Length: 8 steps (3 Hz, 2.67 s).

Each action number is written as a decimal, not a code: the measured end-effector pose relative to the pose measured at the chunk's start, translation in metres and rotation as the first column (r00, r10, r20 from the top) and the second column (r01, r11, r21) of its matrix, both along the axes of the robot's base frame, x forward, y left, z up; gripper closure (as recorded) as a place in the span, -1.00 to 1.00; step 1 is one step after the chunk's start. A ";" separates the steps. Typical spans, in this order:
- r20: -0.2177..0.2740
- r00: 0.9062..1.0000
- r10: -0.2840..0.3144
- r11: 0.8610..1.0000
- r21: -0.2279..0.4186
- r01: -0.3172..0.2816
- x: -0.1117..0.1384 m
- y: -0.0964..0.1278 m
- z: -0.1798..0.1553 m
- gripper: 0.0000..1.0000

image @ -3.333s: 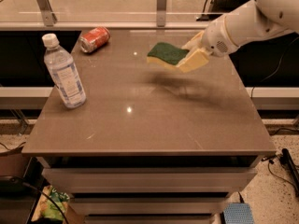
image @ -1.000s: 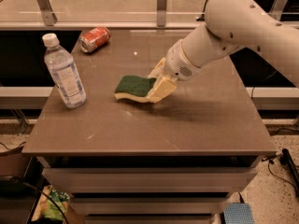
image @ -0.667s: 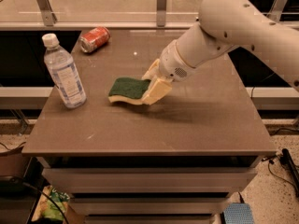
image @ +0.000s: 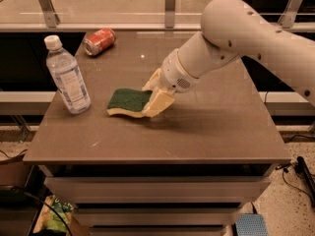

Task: Move sponge near blue plastic bottle

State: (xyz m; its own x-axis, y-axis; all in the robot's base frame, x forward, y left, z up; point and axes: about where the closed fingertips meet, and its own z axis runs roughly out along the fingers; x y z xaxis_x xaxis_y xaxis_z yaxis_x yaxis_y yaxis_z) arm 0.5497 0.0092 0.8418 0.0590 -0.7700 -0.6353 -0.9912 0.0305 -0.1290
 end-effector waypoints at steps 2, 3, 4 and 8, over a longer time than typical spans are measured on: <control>-0.025 0.998 0.057 0.998 0.026 -0.056 -0.005 0.026 -0.018 1.00; -0.026 0.998 0.060 0.998 0.025 -0.059 -0.005 0.028 -0.019 0.65; -0.027 0.998 0.063 0.998 0.025 -0.063 -0.006 0.029 -0.019 0.19; -0.030 0.997 0.073 0.997 0.024 -0.073 -0.008 0.034 -0.021 -1.00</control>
Offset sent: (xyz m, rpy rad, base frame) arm -0.0044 0.0411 -0.0309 0.0494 0.0443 0.0934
